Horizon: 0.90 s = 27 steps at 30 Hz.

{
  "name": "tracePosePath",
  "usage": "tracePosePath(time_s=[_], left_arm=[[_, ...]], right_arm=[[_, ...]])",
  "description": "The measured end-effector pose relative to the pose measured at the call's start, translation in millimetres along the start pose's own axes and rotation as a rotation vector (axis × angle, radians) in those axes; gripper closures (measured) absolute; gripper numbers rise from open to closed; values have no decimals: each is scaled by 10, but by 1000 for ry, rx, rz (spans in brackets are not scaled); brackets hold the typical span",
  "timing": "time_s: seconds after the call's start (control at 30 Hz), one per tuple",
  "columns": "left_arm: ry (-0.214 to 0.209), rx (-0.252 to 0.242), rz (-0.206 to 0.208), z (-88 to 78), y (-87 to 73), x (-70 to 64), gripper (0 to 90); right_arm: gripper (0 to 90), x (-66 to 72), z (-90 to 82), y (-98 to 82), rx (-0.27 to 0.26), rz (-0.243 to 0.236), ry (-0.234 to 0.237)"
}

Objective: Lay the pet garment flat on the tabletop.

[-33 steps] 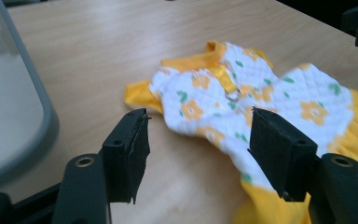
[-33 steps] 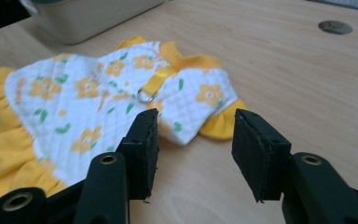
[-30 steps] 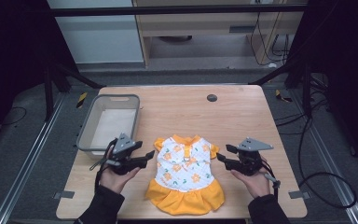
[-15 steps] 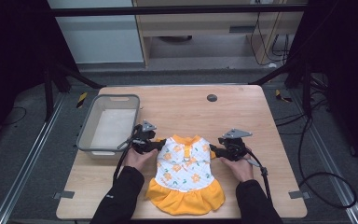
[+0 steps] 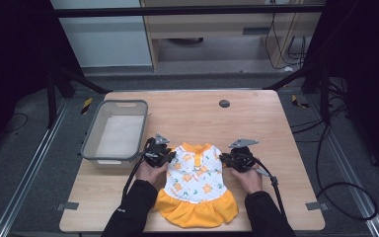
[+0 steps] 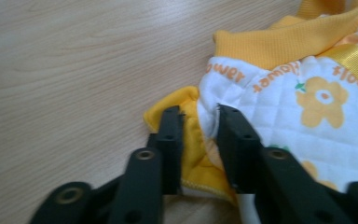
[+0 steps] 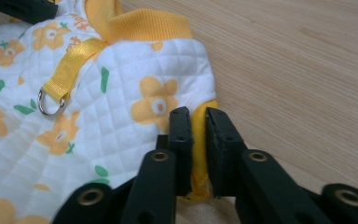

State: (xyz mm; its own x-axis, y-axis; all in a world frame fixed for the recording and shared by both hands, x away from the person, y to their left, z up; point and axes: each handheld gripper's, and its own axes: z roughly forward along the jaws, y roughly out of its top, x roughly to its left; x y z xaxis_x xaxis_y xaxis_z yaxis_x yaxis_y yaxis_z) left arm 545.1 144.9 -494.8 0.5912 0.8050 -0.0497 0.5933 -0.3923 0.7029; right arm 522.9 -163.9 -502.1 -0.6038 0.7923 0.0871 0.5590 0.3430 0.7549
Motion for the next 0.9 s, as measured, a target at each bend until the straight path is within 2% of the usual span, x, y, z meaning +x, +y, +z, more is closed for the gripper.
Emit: tracePosePath(time_s=[0.13,0.2,0.23,0.27,0.3,0.4,0.5,0.57,0.6,0.63,0.67,0.7,0.73,0.77,0.83,0.9], left_arm=[[-9,9,-16,-22,1,1,832],[3,-8,11,-77,19,-17,841],[3,-8,11,-77,19,-17,843],[-7,-72,4,-195,70,-10,844],[-15,-99,1,-265,111,-2,845],[9,-162,34,-472,304,16,845],[41,-225,41,-616,513,39,843],[57,-269,32,-646,628,71,839],[62,-276,17,-634,679,99,833],[73,-284,-5,-605,718,128,814],[102,-298,-15,-574,743,154,774],[122,-301,-27,-543,761,184,684],[128,-293,-44,-522,768,211,612],[126,-286,-47,-520,763,231,593],[132,-291,-43,-526,752,234,550],[128,-295,-26,-574,686,208,557]], right_arm=[[855,17,-15,14,-7,-17,-5],[857,28,-66,48,-24,-26,-4],[857,28,-66,48,-24,-26,-4],[857,46,-162,122,-69,-41,1],[857,53,-215,170,-98,-52,5],[856,82,-354,346,-174,-77,-7],[854,89,-430,543,-239,-99,-49],[849,71,-436,660,-277,-104,-103],[843,53,-423,710,-290,-104,-131],[830,34,-398,754,-298,-102,-158],[801,13,-360,789,-301,-96,-184],[758,-4,-316,812,-289,-95,-215],[710,-17,-274,825,-273,-98,-246],[687,-24,-243,827,-261,-100,-269],[679,-26,-231,820,-255,-99,-273],[665,-3,-249,784,-263,-104,-251]])
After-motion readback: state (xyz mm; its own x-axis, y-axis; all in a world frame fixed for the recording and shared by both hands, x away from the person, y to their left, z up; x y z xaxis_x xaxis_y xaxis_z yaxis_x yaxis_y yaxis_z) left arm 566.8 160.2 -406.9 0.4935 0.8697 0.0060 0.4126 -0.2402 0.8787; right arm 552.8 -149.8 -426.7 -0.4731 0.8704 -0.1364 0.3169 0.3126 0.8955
